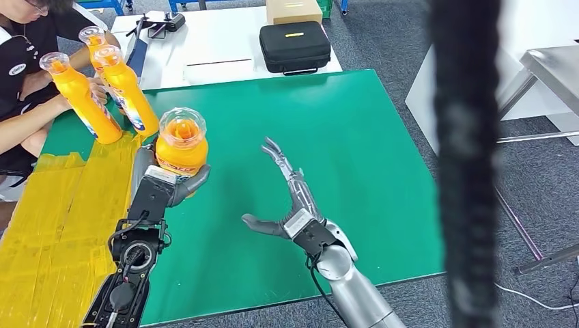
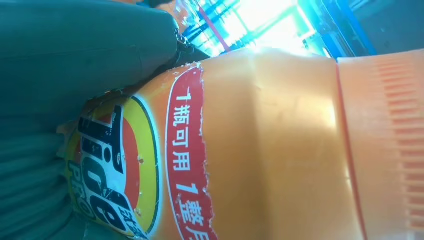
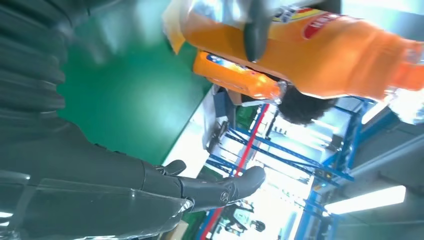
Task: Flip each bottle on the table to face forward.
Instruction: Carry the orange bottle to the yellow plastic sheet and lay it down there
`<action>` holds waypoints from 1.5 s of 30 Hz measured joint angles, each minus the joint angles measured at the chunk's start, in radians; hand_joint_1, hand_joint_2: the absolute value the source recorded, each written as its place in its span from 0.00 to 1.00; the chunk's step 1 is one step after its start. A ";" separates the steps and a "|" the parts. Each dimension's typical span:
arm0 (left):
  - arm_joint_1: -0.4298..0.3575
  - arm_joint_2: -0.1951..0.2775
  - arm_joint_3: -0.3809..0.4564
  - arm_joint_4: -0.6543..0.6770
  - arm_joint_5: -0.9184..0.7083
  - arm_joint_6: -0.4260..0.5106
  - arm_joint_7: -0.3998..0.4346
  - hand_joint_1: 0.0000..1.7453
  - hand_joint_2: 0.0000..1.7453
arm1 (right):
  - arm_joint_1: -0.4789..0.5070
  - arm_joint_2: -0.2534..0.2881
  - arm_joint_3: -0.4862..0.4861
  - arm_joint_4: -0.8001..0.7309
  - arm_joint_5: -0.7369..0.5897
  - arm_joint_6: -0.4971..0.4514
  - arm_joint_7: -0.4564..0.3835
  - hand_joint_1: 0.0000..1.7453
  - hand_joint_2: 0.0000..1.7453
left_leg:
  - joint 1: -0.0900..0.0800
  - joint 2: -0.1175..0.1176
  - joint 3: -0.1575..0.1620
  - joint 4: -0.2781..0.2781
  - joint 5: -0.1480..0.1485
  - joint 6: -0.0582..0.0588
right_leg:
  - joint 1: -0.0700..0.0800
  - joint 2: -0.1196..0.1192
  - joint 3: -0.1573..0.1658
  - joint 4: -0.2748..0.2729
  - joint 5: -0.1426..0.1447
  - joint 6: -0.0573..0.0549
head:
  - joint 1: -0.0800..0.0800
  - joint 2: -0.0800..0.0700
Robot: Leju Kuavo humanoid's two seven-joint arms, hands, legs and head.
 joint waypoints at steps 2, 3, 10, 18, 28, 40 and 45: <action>0.000 0.000 0.006 0.003 -0.004 0.001 0.000 1.00 1.00 | 0.008 -0.005 0.000 -0.022 -0.002 0.000 0.002 0.00 1.00 | 0.000 0.000 0.000 0.000 0.000 0.000 | 0.000 0.000 0.000 0.000 0.000 0.000 | 0.000 0.000; 0.000 0.000 0.008 0.004 -0.006 0.001 0.000 1.00 1.00 | 0.011 -0.007 0.000 -0.031 -0.002 0.000 0.002 0.00 1.00 | 0.000 0.000 0.000 0.000 0.000 0.000 | 0.000 0.000 0.000 0.000 0.000 0.000 | 0.000 0.000; -0.001 0.000 0.017 0.008 -0.021 0.009 0.007 1.00 1.00 | 0.023 -0.017 0.000 -0.063 -0.012 -0.001 0.002 0.00 1.00 | 0.000 0.000 0.000 0.000 0.000 0.000 | 0.000 0.000 0.000 0.000 0.000 0.000 | 0.000 0.000; -0.029 0.006 0.077 0.071 -0.259 0.144 0.076 1.00 1.00 | 0.110 -0.054 -0.026 -0.187 -0.093 -0.039 0.019 0.00 0.50 | 0.000 0.000 0.000 0.000 0.000 0.000 | 0.000 0.000 0.000 0.000 0.000 0.000 | 0.000 0.000; -0.238 0.146 -0.073 0.418 -1.050 0.174 0.719 1.00 1.00 | 0.227 -0.106 -0.096 -0.315 -0.305 0.057 0.087 0.00 0.75 | 0.000 0.001 0.000 0.000 0.001 -0.001 | 0.000 0.000 -0.001 0.000 0.002 -0.001 | 0.000 0.000; -0.372 0.195 -0.114 0.818 -1.033 0.149 0.687 1.00 1.00 | 0.264 -0.117 -0.140 -0.357 -0.283 0.076 0.094 0.00 1.00 | 0.000 0.001 -0.001 0.000 0.002 -0.001 | 0.000 0.001 -0.002 0.000 0.001 -0.001 | 0.000 0.000; -0.384 0.202 -0.101 0.883 -1.033 0.118 0.708 0.00 1.00 | 0.263 -0.117 -0.142 -0.357 -0.256 0.088 0.104 0.00 1.00 | 0.000 0.001 -0.002 0.000 0.002 -0.001 | 0.000 0.001 -0.002 0.000 0.001 -0.001 | 0.000 0.000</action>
